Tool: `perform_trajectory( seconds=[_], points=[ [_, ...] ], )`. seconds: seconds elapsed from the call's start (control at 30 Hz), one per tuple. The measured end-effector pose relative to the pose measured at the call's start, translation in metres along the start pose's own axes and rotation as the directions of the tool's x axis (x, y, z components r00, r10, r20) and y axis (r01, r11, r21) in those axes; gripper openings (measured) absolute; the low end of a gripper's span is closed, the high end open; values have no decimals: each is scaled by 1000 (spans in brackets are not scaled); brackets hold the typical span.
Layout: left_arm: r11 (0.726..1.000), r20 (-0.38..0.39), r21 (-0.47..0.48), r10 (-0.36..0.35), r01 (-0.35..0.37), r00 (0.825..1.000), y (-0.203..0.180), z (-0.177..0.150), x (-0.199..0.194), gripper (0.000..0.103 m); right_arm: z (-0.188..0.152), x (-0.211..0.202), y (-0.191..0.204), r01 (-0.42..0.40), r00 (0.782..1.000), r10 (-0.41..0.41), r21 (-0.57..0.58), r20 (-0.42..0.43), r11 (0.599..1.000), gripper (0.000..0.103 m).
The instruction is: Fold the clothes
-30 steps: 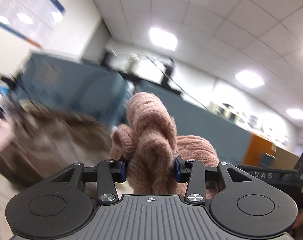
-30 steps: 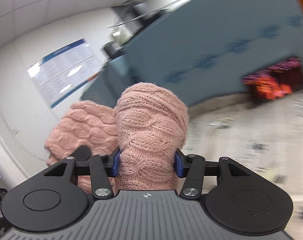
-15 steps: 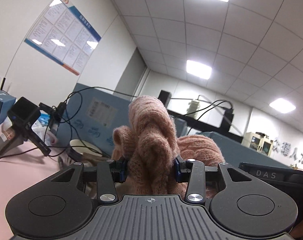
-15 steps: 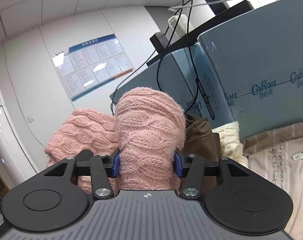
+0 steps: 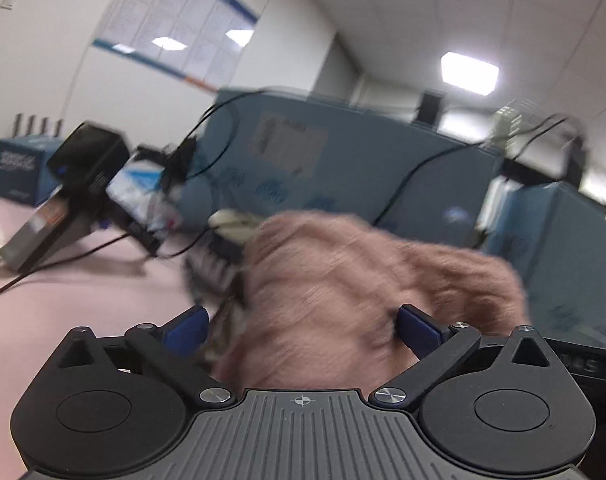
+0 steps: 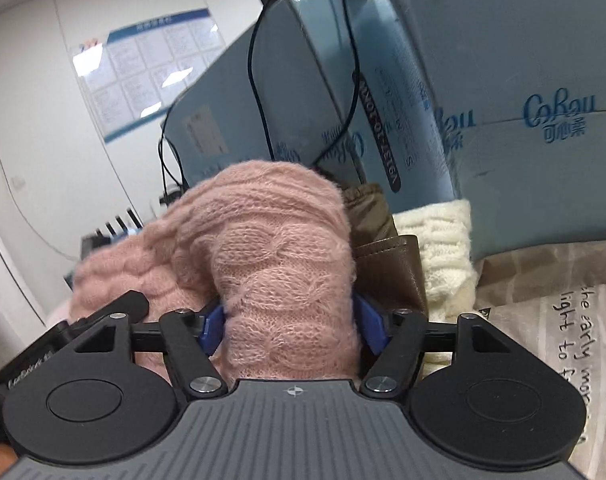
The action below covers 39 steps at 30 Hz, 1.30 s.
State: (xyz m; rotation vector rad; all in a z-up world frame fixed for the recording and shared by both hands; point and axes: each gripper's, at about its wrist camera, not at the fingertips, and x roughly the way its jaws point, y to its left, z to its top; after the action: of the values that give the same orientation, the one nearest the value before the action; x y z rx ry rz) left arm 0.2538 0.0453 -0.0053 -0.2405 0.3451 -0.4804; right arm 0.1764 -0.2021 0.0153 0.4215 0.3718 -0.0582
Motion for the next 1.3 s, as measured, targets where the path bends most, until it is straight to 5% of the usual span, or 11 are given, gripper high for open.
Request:
perform_trajectory(
  seconds=[0.2,0.3,0.43,0.63,0.87,1.1,1.3],
  points=[
    [999,-27,42,28,-27,999,0,-8,7,103,-7,3,2,9,1000,-10,-70,-11,998,66],
    [998,47,2,-62,62,997,6,-7,-5,103,-10,-20,8,15,998,-7,-120,68,993,91],
    [997,208,20,-79,77,975,1,-7,-31,103,-13,-67,17,26,979,15,-198,203,980,101],
    [994,324,24,-108,106,940,-26,-11,-82,103,-18,-131,23,42,964,37,-285,264,958,103],
    [991,348,-6,-124,134,929,-64,-22,-127,103,-25,-163,8,25,963,46,-256,266,966,103],
    [999,306,-17,37,-34,951,-106,-37,-144,103,-36,-173,-15,19,950,43,-193,310,981,103],
    [977,272,61,182,-205,945,-141,-55,-147,103,-49,-171,-38,49,949,1,-150,315,987,103]
  ],
)
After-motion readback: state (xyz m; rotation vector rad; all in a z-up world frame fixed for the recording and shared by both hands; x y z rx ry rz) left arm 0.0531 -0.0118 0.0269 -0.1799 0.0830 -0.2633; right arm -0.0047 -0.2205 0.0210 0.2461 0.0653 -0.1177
